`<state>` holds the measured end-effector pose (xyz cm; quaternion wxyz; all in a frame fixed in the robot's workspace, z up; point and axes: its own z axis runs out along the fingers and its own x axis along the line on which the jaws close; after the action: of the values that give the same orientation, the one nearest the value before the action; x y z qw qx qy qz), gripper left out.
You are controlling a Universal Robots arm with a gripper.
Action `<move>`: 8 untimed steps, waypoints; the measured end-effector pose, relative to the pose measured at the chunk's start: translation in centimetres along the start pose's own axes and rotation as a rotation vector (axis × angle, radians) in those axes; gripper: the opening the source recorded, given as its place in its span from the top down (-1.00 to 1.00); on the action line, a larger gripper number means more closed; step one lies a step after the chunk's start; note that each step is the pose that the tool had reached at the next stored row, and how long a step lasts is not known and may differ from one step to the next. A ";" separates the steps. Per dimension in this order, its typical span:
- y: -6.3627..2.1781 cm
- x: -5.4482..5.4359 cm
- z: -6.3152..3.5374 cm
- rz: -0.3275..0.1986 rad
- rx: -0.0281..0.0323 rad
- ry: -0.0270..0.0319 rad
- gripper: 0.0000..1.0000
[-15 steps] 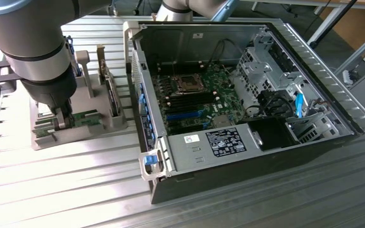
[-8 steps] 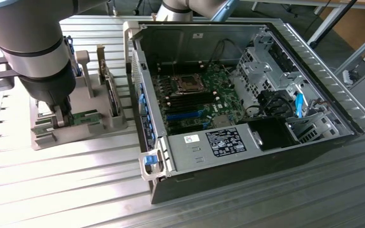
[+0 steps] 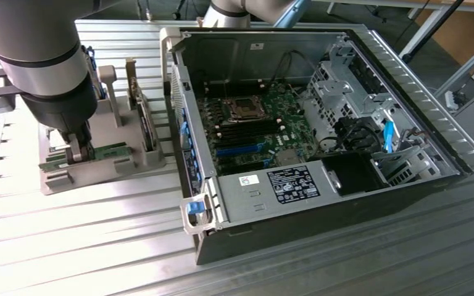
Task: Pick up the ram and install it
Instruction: 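Pick up the ram and move it above insertion slot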
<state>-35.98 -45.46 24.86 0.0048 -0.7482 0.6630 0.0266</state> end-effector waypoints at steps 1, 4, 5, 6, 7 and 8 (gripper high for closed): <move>0.00 0.0 -0.15 0.000 0.0000 -0.0001 0.79; 0.01 0.0 -0.39 0.000 0.0000 -0.0001 0.79; 0.01 0.0 -0.48 0.000 0.0001 -0.0002 0.79; 0.02 0.0 -0.60 0.000 -0.0001 -0.0002 0.79; 0.02 0.0 -0.67 0.000 0.0001 -0.0003 0.79; 0.02 0.0 -0.74 0.000 0.0000 -0.0004 0.79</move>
<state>-35.98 -45.46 25.61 0.0049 -0.7482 0.6629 0.0267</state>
